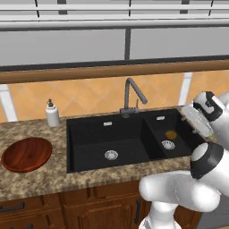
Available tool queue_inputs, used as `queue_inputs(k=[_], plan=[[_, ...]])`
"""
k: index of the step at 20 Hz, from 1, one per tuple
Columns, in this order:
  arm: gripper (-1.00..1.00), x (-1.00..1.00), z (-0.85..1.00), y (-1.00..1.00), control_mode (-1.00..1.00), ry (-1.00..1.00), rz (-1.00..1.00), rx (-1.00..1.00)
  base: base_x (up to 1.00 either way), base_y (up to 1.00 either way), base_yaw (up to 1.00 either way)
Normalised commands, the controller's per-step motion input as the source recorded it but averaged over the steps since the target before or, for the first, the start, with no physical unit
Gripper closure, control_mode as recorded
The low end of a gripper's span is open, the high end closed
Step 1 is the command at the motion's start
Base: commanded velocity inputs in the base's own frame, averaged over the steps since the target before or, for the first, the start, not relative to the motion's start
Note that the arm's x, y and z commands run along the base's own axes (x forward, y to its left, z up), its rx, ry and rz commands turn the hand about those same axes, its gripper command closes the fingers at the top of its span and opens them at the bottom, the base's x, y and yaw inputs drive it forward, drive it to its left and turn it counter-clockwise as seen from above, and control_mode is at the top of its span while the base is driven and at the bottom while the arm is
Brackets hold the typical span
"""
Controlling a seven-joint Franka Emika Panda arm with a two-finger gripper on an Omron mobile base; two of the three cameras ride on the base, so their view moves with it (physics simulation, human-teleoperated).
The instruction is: Pick the avocado from the sink and place it in the bowl. Then pick the bowl and place it in the microwave. Then close the microwave door and press the start button.
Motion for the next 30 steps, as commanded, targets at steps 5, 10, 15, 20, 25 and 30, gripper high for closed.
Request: queue_inputs(k=[5,10,15,20,25,30], plan=[[-1.0,0.76,-0.61,-0.09,-1.0,0.0,-0.02,0.19,0.0,0.0,0.0],[-1.0,0.91,-0.62,-0.02,-1.0,0.13,-0.02,0.01,0.0,0.0,0.0],[-1.0,0.49,-0.79,-0.23,-1.0,0.19,-0.19,0.01,0.0,0.0,0.0],[-1.0,0.54,-0.54,-0.5,-1.0,0.15,-0.17,0.08,0.0,0.0,0.0],[-1.0,0.76,-0.55,-0.31,-1.0,0.03,-0.13,0.05,0.0,0.0,0.0],[-1.0,0.62,-0.57,-0.16,-1.0,0.0,-0.09,0.02,0.0,0.0,0.0]])
